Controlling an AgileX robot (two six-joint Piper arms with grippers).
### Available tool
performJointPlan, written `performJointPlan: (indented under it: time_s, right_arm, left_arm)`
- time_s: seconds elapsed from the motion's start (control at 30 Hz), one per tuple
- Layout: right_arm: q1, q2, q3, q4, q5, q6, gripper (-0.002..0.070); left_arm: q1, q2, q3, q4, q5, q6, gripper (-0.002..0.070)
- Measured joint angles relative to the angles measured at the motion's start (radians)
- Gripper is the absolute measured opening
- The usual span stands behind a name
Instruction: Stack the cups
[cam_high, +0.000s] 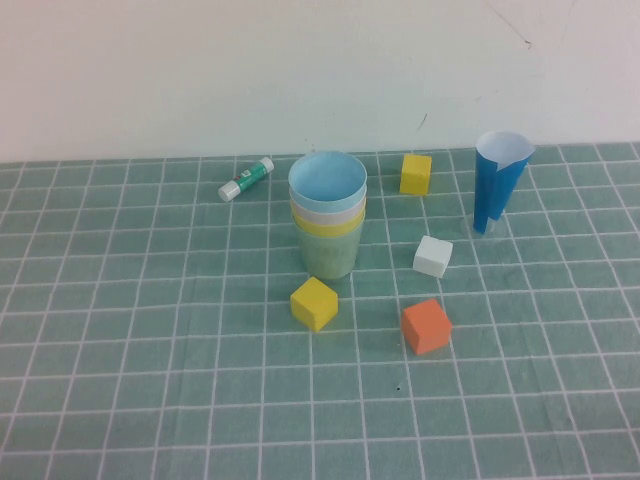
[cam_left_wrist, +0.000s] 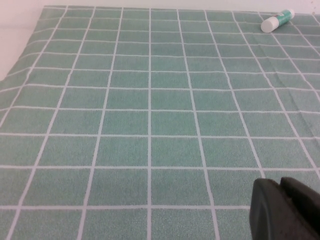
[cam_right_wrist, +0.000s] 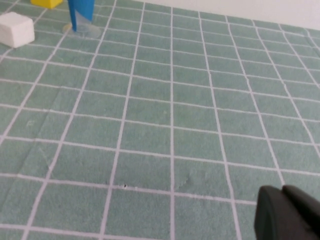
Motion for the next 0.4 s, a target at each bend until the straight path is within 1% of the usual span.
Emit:
performJointPlan:
  time_s: [0.4]
  right_arm:
    - [0.0, 0.0, 0.0, 0.01, -0.007, -0.071, -0.0003]
  left_arm:
    - [0.0, 0.0, 0.0, 0.0, 0.0, -0.002, -0.0001]
